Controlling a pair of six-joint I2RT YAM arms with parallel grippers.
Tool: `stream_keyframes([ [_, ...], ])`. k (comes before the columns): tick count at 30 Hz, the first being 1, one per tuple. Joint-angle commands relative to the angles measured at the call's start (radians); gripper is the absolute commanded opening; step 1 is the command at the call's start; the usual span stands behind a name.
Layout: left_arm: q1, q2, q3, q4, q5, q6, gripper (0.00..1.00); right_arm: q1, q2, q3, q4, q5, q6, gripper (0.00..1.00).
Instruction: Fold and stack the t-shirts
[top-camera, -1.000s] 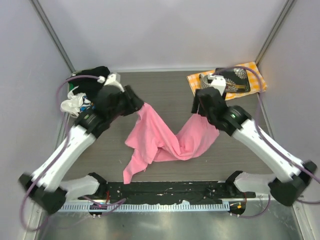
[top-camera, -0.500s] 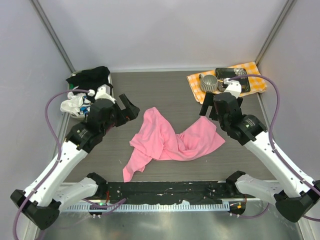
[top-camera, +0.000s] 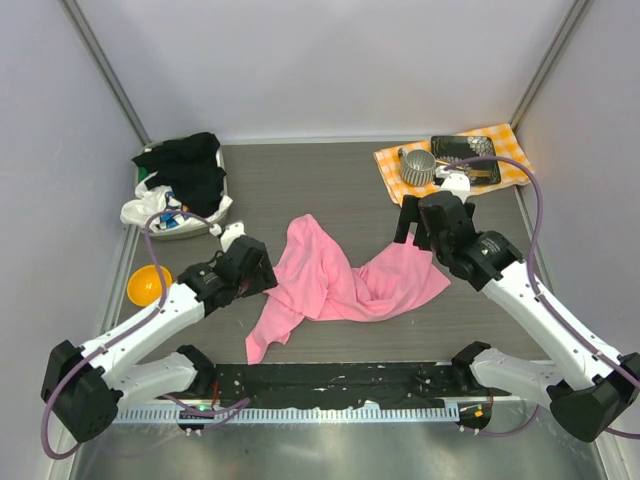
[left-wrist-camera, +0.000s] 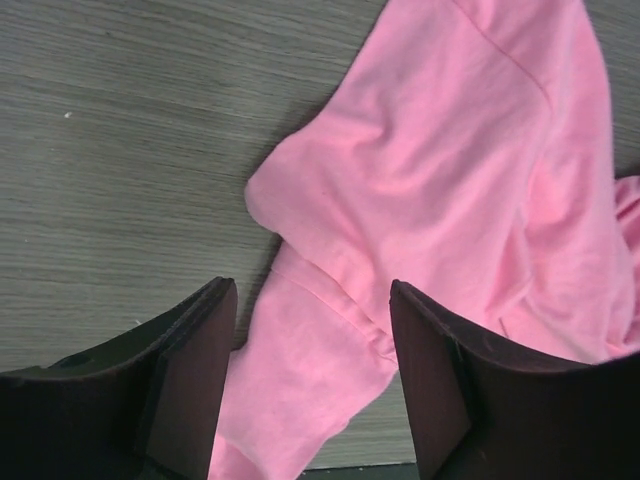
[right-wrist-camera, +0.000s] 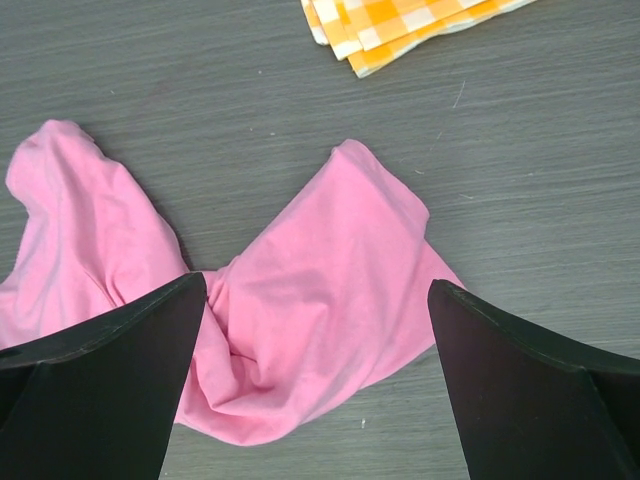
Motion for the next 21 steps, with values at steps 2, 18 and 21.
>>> stream_keyframes([
  [2, 0.003, 0.09, -0.037, 0.11, -0.048, -0.032, 0.61, 0.006, -0.028, -0.036, 0.032, -0.013, -0.007, 1.0],
  [18, 0.044, 0.338, -0.047, 0.236, -0.089, -0.032, 0.55, 0.006, -0.029, -0.087, 0.054, -0.015, -0.028, 1.0],
  [21, 0.064, 0.357, -0.056, 0.265, -0.089, -0.032, 0.53, 0.006, -0.029, -0.098, 0.06, -0.013, -0.033, 1.0],
])
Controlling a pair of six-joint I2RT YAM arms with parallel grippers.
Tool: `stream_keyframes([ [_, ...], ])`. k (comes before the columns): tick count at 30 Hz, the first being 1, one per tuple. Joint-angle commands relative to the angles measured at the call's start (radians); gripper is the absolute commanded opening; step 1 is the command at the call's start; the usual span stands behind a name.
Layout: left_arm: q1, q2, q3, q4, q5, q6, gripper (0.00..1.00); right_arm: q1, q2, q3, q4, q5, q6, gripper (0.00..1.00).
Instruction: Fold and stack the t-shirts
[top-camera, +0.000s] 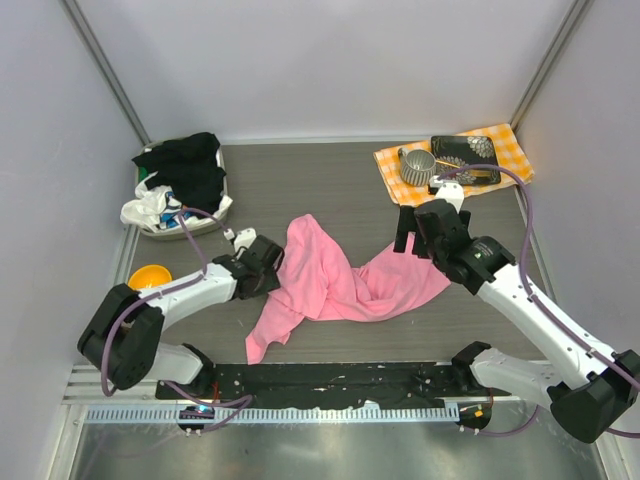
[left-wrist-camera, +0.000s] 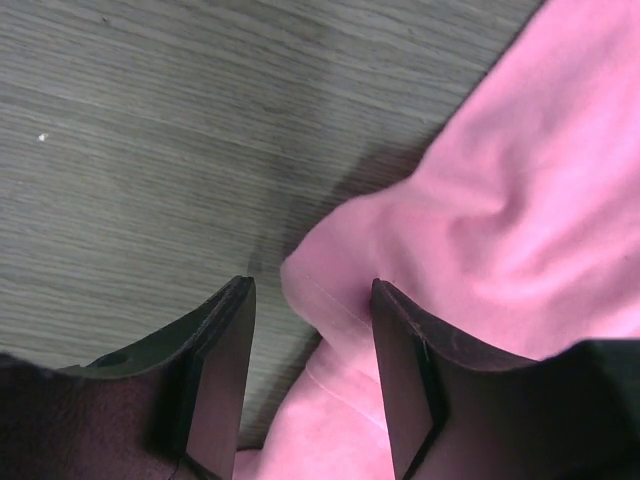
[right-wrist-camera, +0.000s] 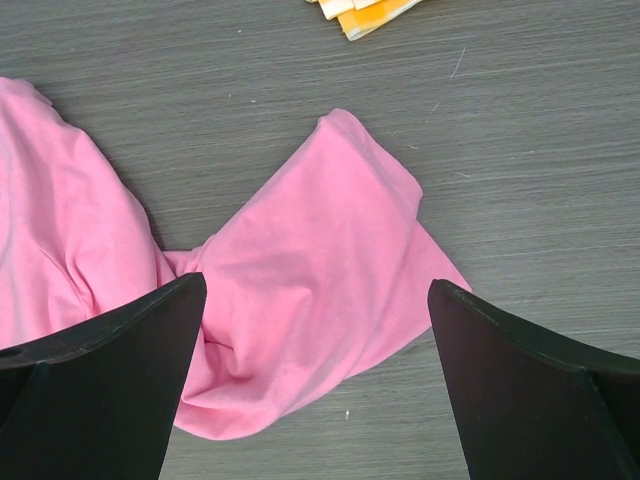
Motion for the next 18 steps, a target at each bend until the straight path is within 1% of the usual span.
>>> stream_keyframes([
  [1, 0.034, 0.029, -0.004, 0.08, -0.039, -0.006, 0.53, 0.006, -0.023, -0.01, 0.044, 0.0, -0.022, 1.0],
  [5, 0.06, 0.051, -0.008, 0.112, -0.034, 0.001, 0.5, 0.006, -0.022, -0.025, 0.052, 0.0, -0.022, 1.0],
  [8, 0.068, 0.066, -0.007, 0.125, -0.031, 0.004, 0.43, 0.006, -0.017, -0.037, 0.055, -0.002, -0.022, 1.0],
  [9, 0.068, 0.071, -0.005, 0.128, -0.033, 0.004, 0.34, 0.006, -0.017, -0.039, 0.055, -0.002, -0.02, 1.0],
  [12, 0.072, 0.094, -0.005, 0.142, -0.025, 0.006, 0.21, 0.006, -0.019, -0.047, 0.057, -0.005, -0.015, 1.0],
  [17, 0.072, 0.114, -0.008, 0.171, 0.005, -0.006, 0.16, 0.006, -0.027, -0.057, 0.057, 0.003, -0.014, 1.0],
  [18, 0.072, 0.111, -0.008, 0.172, 0.012, -0.008, 0.13, 0.006, -0.027, -0.057, 0.054, 0.005, -0.014, 1.0],
])
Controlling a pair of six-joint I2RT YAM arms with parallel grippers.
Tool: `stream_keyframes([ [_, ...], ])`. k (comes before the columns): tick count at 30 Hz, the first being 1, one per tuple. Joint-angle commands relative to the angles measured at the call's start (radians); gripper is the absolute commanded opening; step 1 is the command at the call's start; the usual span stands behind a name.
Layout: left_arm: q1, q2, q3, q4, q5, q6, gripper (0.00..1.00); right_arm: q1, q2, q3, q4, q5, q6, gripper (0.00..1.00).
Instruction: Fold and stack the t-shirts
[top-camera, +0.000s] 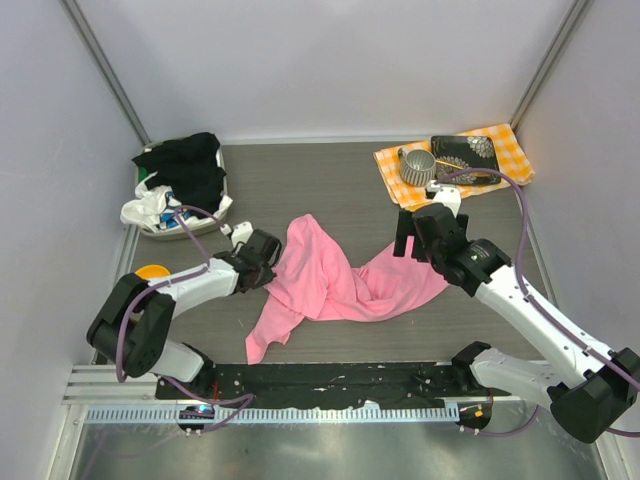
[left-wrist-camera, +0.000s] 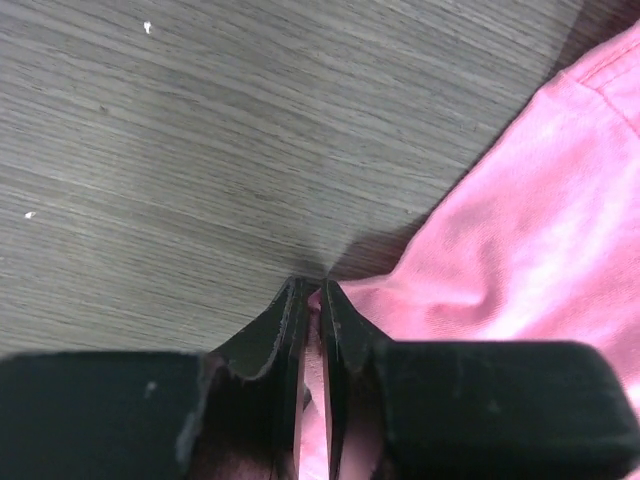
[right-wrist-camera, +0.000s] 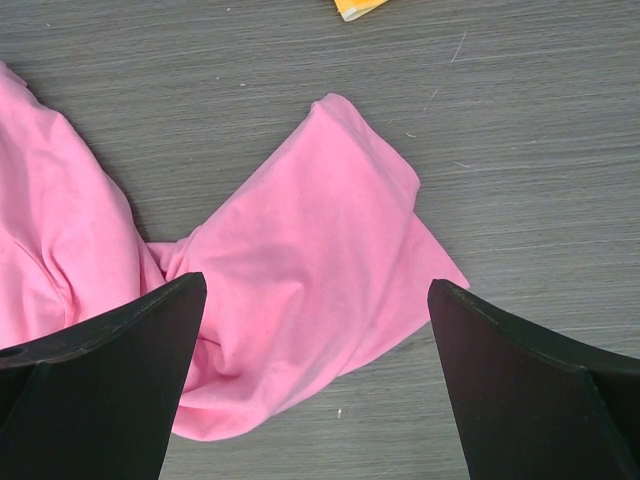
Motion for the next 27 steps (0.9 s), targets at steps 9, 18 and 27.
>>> stream_keyframes([
  [9, 0.003, -0.127, 0.01, -0.017, 0.076, -0.017, 0.0, 0.006, -0.005, -0.013, 0.039, -0.011, 0.011, 0.99],
  [18, 0.004, -0.385, 0.236, -0.36, 0.01, 0.036, 0.0, 0.009, -0.031, 0.028, -0.022, -0.023, 0.014, 1.0],
  [27, 0.044, -0.598, 0.542, -0.592, -0.214, 0.074, 0.0, 0.009, -0.062, 0.025, -0.132, -0.025, 0.036, 1.0],
])
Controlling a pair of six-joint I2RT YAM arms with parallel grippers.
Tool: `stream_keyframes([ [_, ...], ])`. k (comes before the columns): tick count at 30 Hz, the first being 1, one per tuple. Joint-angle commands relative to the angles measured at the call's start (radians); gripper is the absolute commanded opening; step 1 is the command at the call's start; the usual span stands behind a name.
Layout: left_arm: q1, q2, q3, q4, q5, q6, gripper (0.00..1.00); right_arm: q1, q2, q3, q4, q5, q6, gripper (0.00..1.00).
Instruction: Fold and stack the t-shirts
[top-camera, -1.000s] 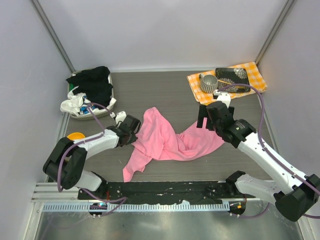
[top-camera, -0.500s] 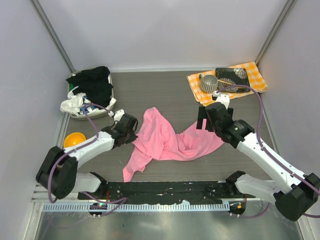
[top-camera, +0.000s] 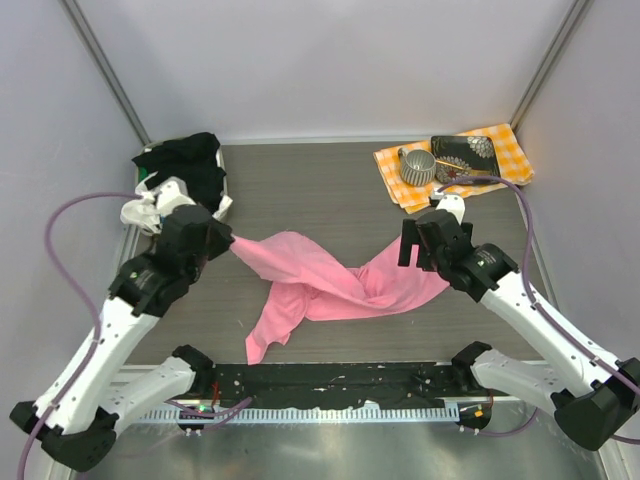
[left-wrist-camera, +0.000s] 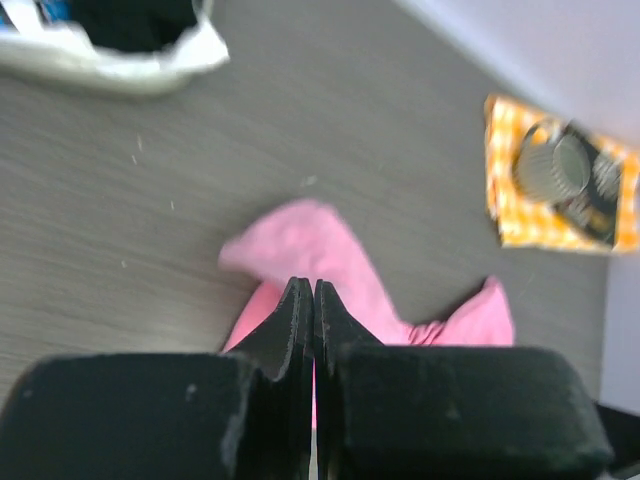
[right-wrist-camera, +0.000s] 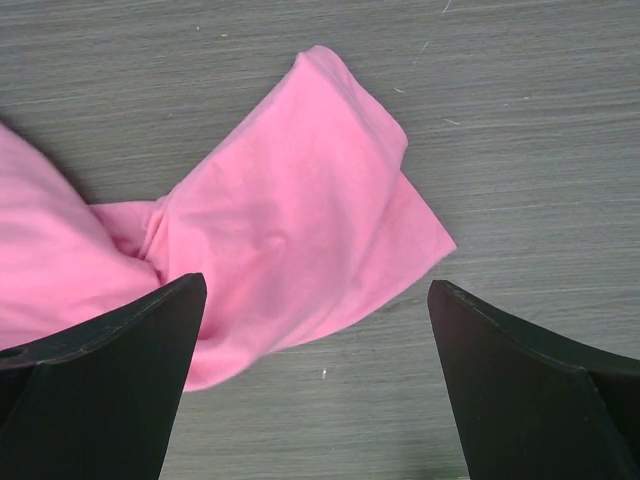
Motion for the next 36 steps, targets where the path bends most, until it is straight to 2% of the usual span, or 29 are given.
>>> stream_keyframes([
  [1, 0.043, -0.031, 0.228, -0.14, -0.16, 0.063, 0.0, 0.004, -0.016, 0.035, -0.042, 0.0, 0.019, 1.0],
  [6, 0.066, 0.065, 0.422, -0.202, -0.262, 0.159, 0.0, 0.004, 0.02, 0.014, -0.022, 0.009, 0.026, 1.0],
  [12, 0.135, 0.199, 0.572, -0.208, -0.262, 0.225, 0.0, 0.004, 0.079, -0.034, 0.03, 0.008, 0.023, 1.0],
  [15, 0.211, 0.256, 0.585, -0.18, -0.24, 0.256, 0.0, 0.004, 0.118, -0.055, 0.061, -0.003, 0.023, 1.0],
  [16, 0.283, 0.272, 0.591, -0.179, -0.218, 0.259, 0.0, 0.006, 0.135, -0.063, 0.069, -0.008, 0.022, 1.0],
  [19, 0.439, 0.331, 0.615, -0.167, -0.057, 0.259, 0.0, 0.012, 0.164, -0.074, 0.106, -0.049, 0.023, 1.0],
  [22, 0.517, 0.362, 0.623, -0.141, 0.025, 0.258, 0.0, 0.07, 0.215, -0.066, 0.136, -0.062, 0.023, 0.98],
  [27, 0.554, 0.421, 0.641, -0.127, 0.074, 0.267, 0.0, 0.291, 0.319, -0.013, 0.121, 0.001, 0.032, 0.98],
  [30, 0.59, 0.428, 0.637, -0.117, 0.083, 0.27, 0.0, 0.341, 0.387, 0.007, 0.133, 0.02, 0.046, 0.96],
  [36, 0.601, 0.428, 0.621, -0.104, 0.094, 0.273, 0.0, 0.351, 0.476, 0.024, 0.201, 0.081, 0.039, 0.94],
])
